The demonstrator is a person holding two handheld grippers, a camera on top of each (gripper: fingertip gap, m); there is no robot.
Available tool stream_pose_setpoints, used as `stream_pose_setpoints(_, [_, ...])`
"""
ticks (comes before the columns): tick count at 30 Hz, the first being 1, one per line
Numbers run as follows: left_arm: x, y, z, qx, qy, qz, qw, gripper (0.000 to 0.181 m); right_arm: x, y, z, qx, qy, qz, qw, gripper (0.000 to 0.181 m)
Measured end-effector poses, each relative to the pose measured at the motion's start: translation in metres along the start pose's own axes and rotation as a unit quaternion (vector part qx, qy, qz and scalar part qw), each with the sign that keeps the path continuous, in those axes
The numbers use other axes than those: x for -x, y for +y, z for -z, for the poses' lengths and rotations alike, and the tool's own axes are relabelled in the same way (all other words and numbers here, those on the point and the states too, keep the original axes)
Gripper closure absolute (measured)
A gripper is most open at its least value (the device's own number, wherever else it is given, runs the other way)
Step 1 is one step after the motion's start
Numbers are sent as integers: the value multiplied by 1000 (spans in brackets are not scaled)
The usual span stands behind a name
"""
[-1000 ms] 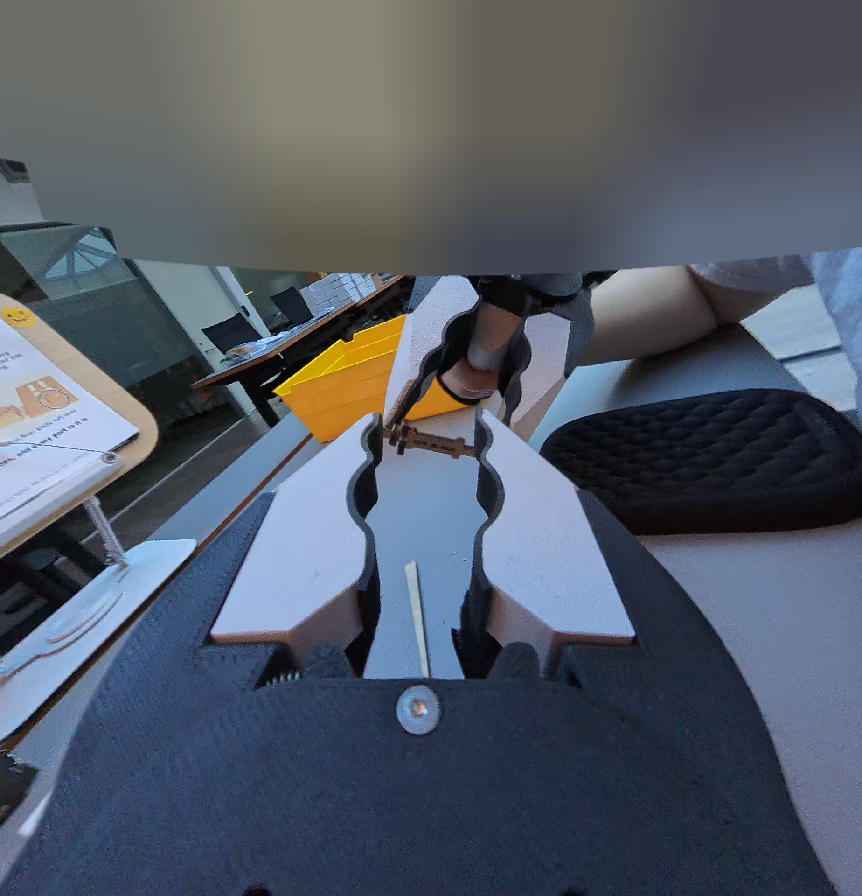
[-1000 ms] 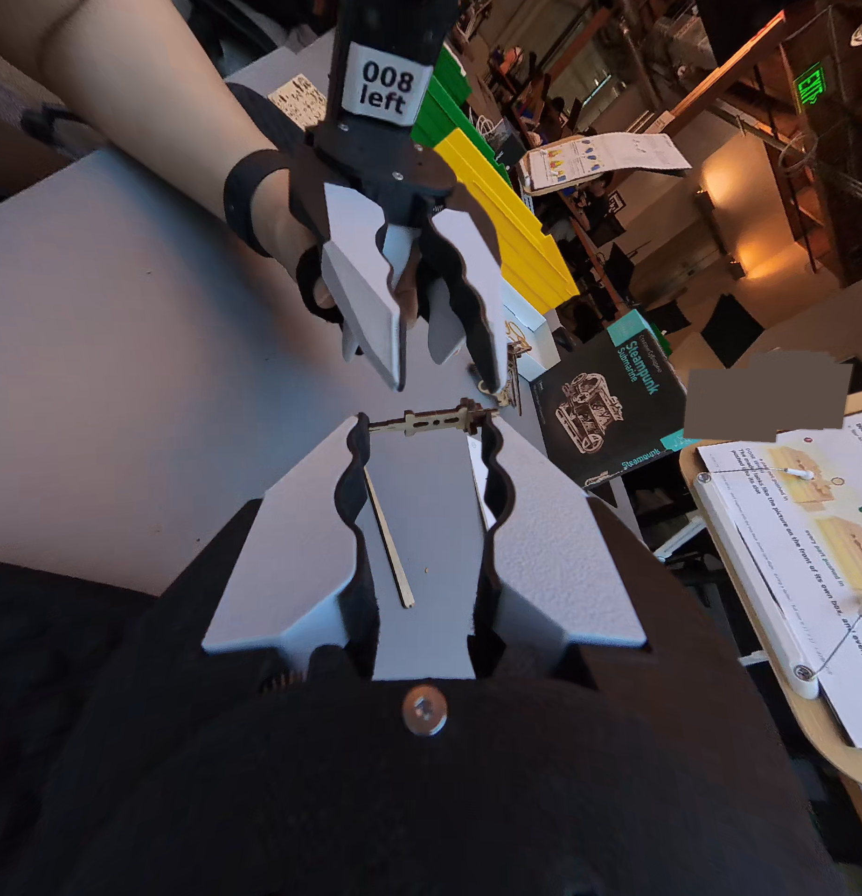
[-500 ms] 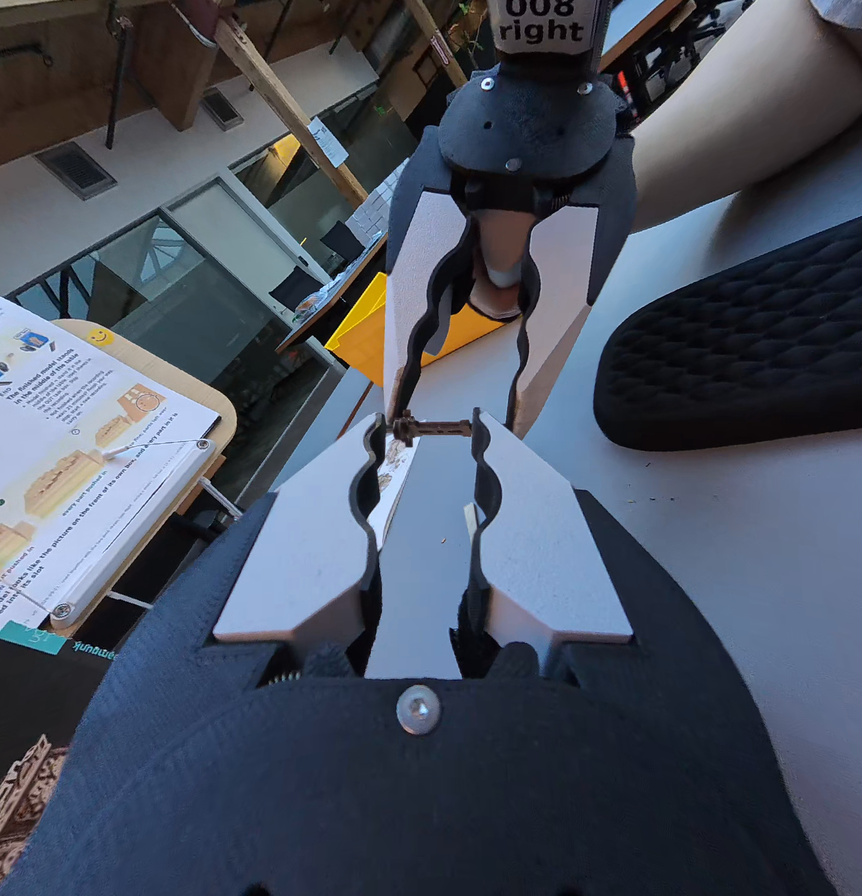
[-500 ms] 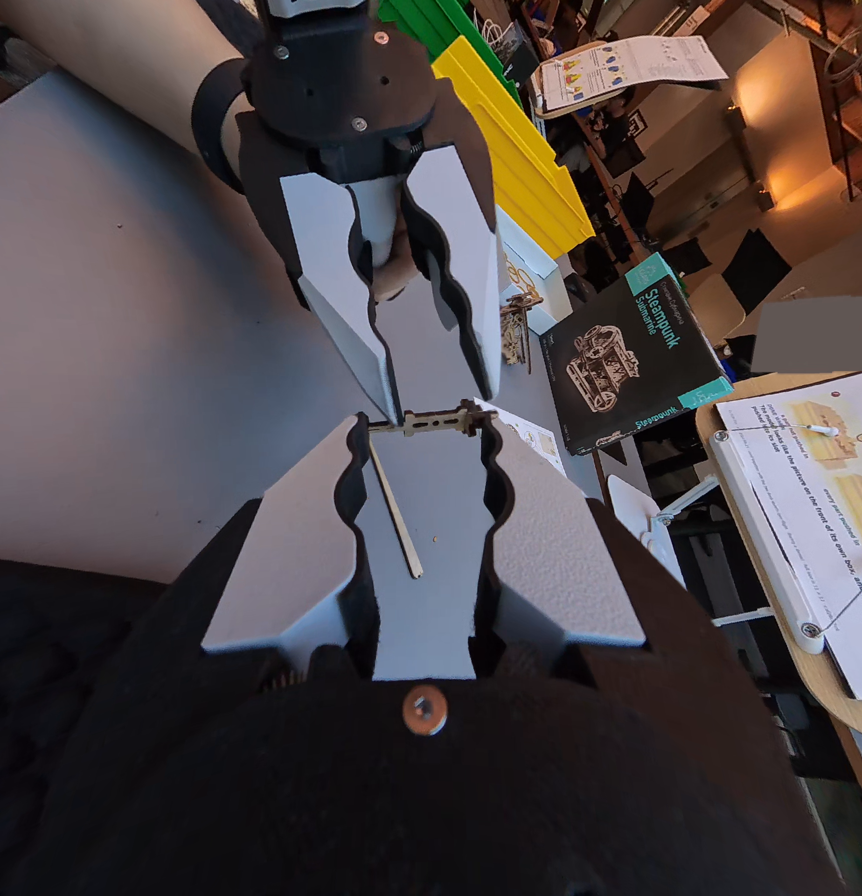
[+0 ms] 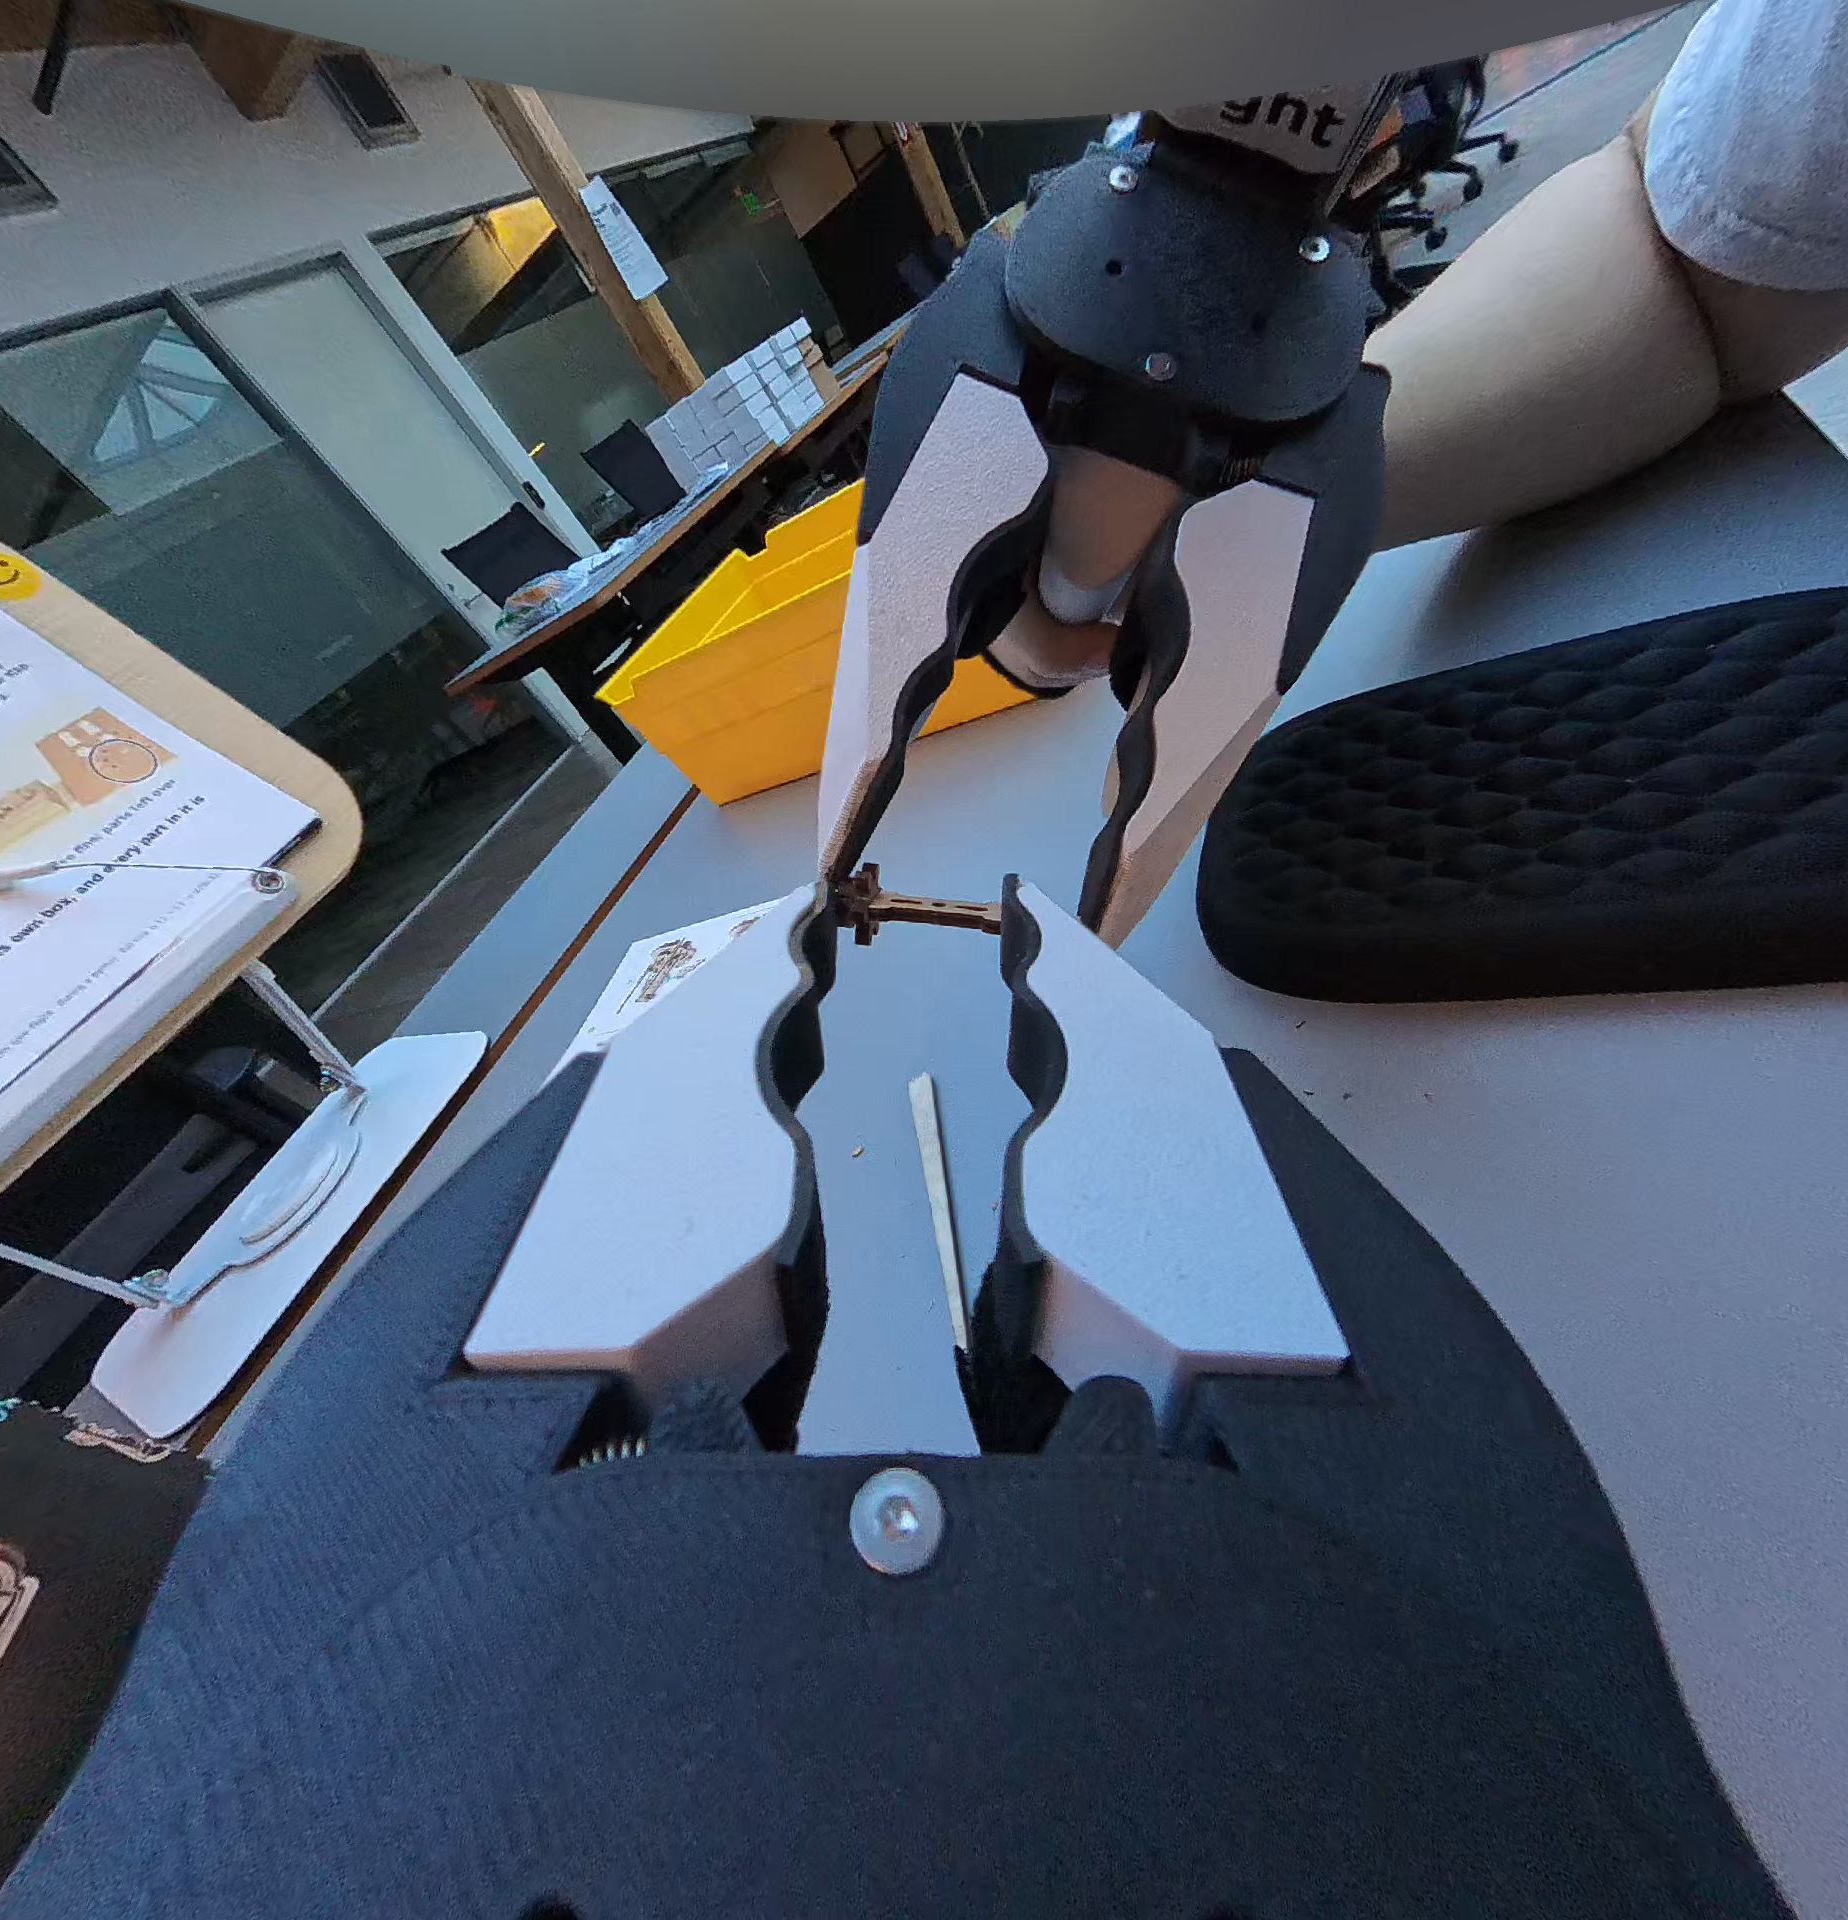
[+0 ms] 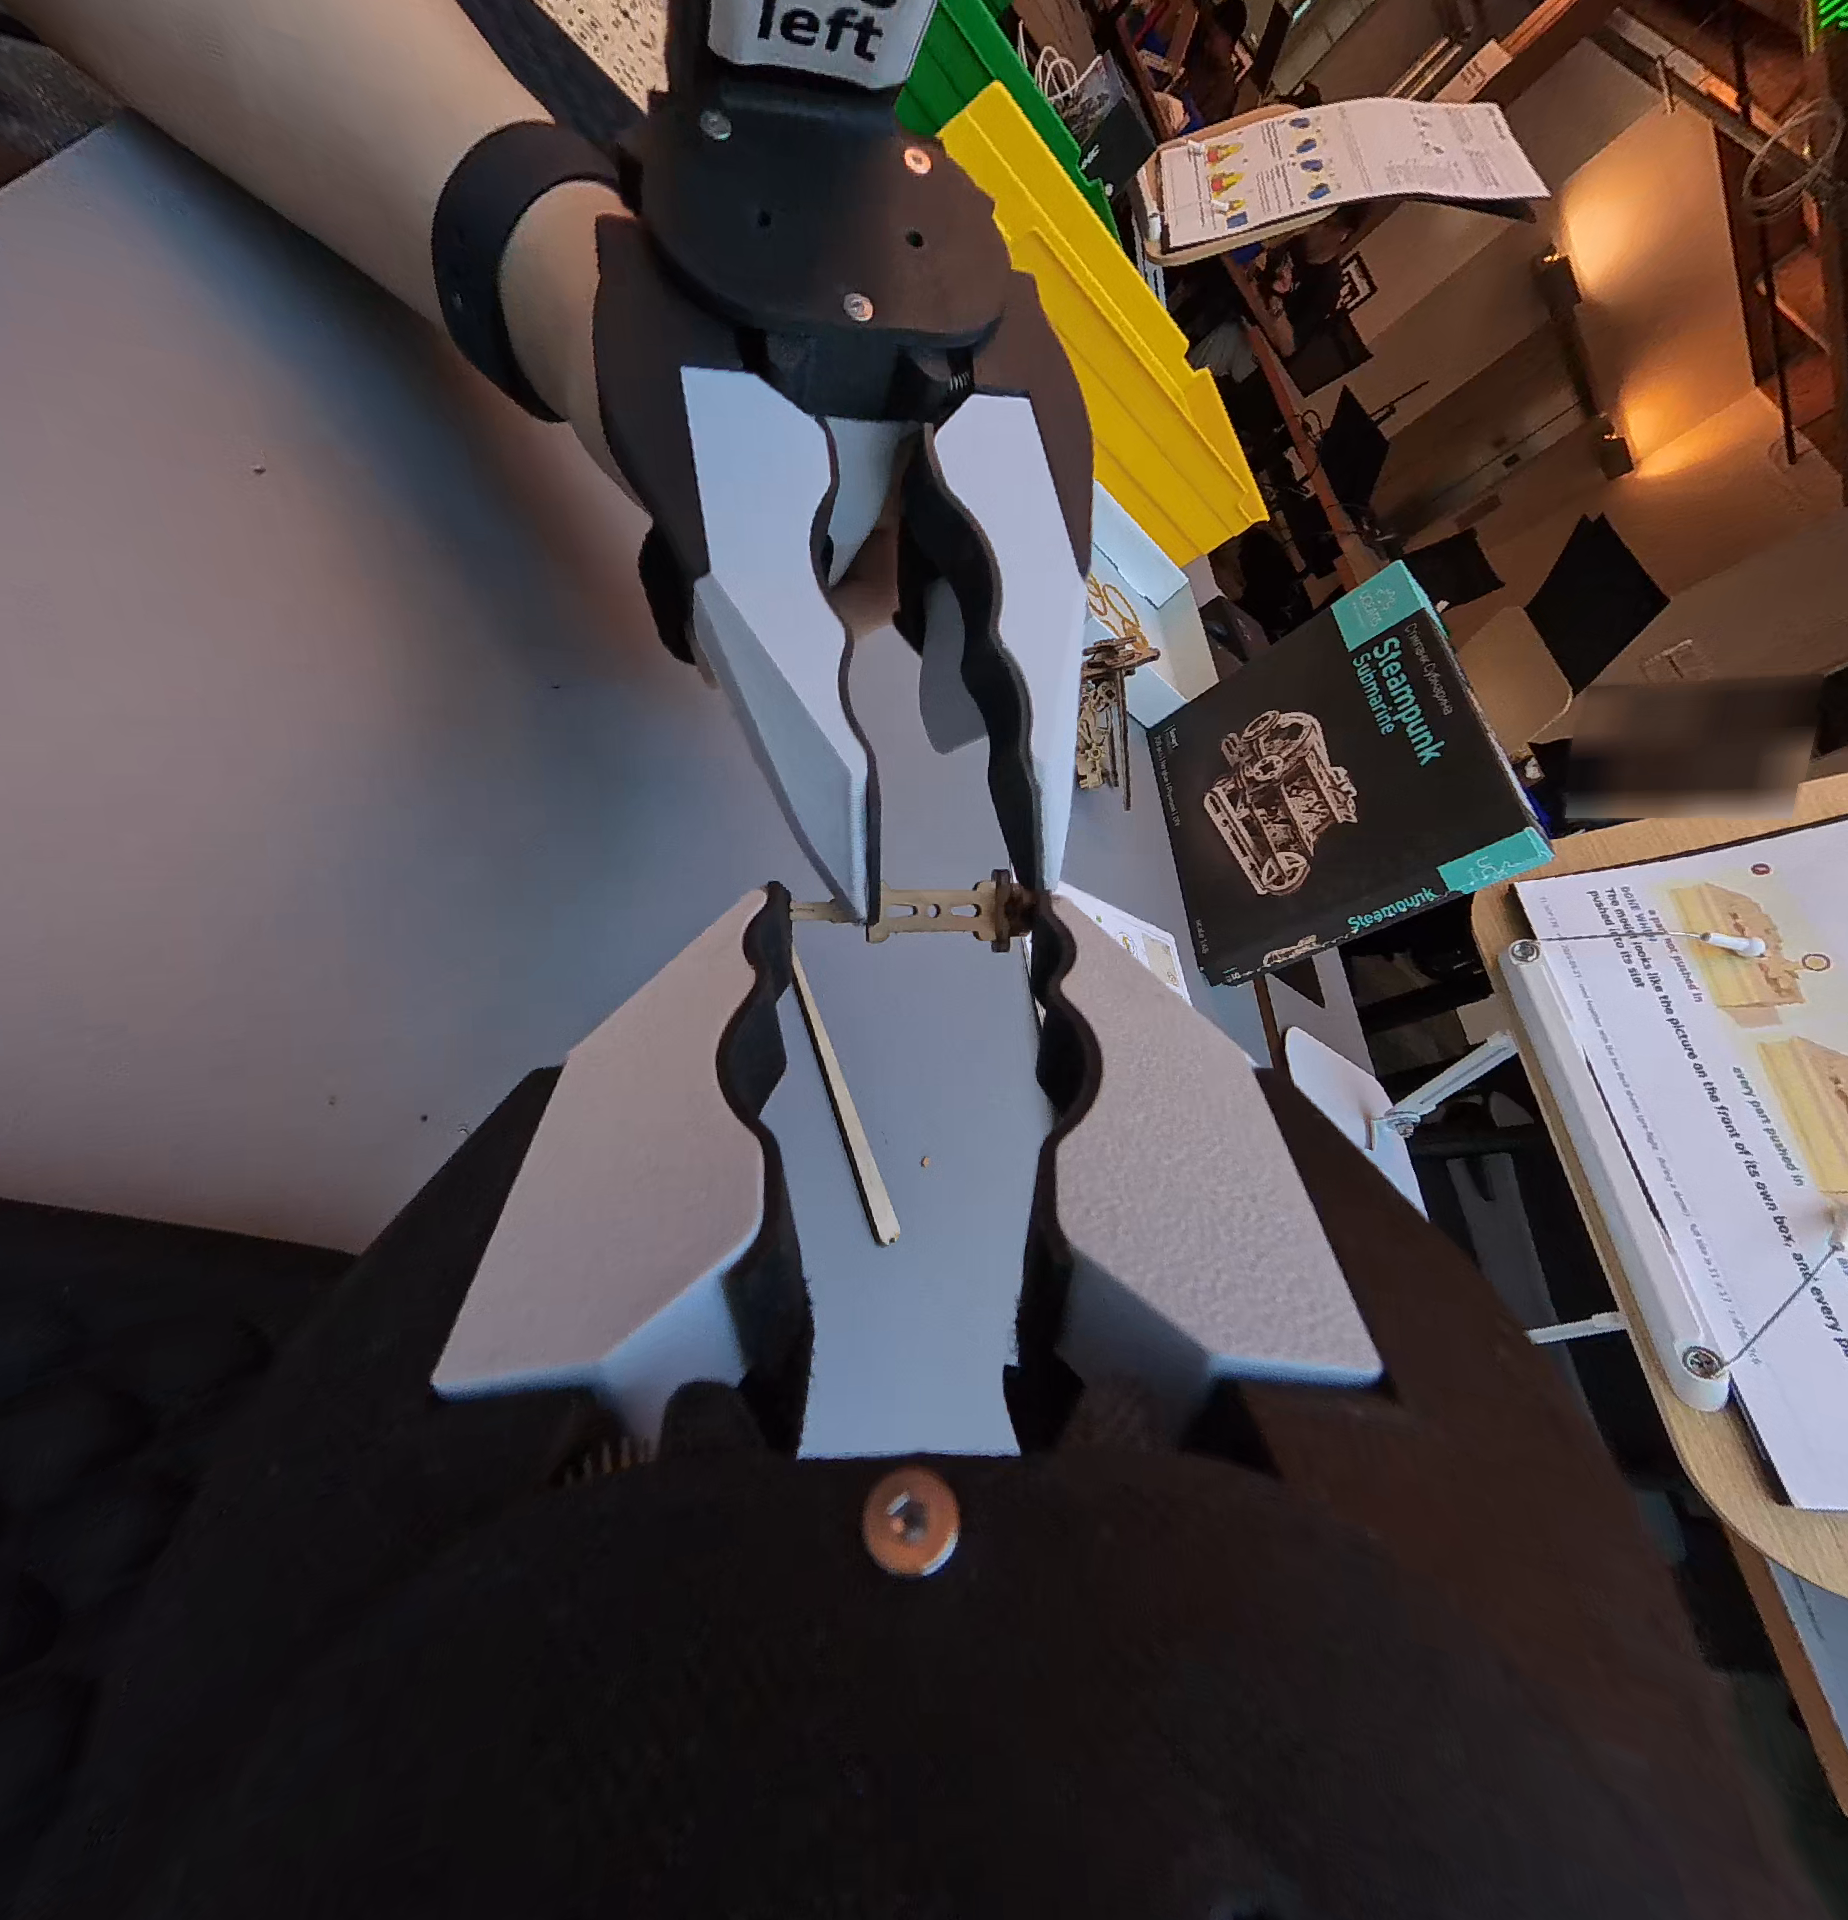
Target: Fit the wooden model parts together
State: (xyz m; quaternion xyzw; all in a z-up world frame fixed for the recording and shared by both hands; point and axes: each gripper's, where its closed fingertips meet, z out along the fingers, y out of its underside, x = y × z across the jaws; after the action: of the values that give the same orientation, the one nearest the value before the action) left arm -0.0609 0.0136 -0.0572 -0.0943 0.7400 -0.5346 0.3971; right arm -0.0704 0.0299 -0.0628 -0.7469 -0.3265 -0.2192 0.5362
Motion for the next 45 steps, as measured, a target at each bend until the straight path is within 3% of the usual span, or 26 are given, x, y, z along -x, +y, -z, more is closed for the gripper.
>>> stream_pose_setpoints(5, [4, -13, 6, -60, 3, 36, 998, 153, -6, -13, 6, -54, 1, -40, 998, 137])
stream_pose_setpoints(6, [9, -15, 9, -72, -9, 50, 996, 178, -3, -16, 7, -66, -17, -45, 997, 130])
stream_pose_setpoints(8, [13, -26, 18, -118, -6, 62, 991, 178, -5, -14, 12, -80, -24, -53, 995, 144])
stream_pose_setpoints(9, [13, -27, 20, -122, 2, 69, 990, 178, -4, -15, 15, -92, -39, -64, 993, 167])
stream_pose_setpoints(10, [13, -25, 19, -119, 9, 73, 990, 178, -6, -15, 16, -103, -49, -86, 990, 173])
stream_pose_setpoints(15, [11, -1, 9, -78, 14, 83, 993, 178, 4, 20, -3, -48, -87, -156, 983, 152])
stream_pose_setpoints(22, [3, -1, 8, -72, 27, 61, 995, 178, 7, 0, 5, -63, -109, -130, 983, 151])
stream_pose_setpoints(39, [-9, -8, 7, -75, 26, -9, 997, 178, 15, -2, 4, -43, -104, -94, 989, 151])
stream_pose_setpoints(45, [-1, -8, 13, -71, 54, 40, 995, 153, 9, 3, 5, -30, -83, -77, 993, 151])
